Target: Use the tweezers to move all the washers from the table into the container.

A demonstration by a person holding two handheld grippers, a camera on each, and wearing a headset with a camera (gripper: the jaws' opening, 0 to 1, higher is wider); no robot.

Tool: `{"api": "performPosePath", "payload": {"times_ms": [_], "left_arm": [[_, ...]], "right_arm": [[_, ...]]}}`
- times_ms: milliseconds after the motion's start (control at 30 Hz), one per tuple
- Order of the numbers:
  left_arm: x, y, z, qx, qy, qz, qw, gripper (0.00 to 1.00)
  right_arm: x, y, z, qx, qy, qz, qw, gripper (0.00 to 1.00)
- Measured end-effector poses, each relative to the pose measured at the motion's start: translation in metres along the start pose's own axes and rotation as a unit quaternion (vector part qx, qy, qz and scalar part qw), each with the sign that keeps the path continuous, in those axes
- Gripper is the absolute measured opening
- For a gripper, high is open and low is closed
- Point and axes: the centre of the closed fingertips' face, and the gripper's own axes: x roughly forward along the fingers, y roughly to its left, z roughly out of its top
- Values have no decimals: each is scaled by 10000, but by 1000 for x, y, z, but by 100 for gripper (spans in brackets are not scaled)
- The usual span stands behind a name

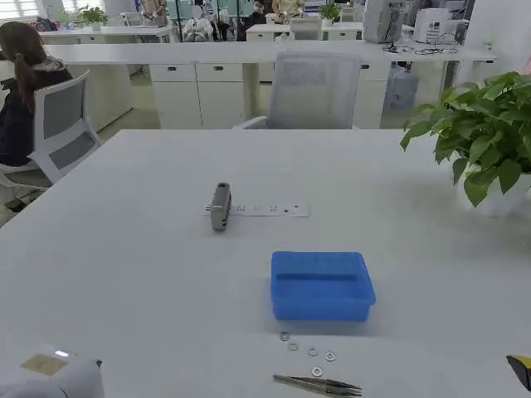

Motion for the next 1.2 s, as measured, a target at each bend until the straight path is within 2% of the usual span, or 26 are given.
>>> {"api": "performPosePath", "payload": {"times_ms": [667,1200], "left_arm": [[-1,3,-1,28,22,16,10000,91],[0,0,0,96,53,-33,9999,90]], "right_arm": [[0,1,-1,-65,41,4,10000,97],[1,3,-3,-154,105,-4,9998,96]]}}
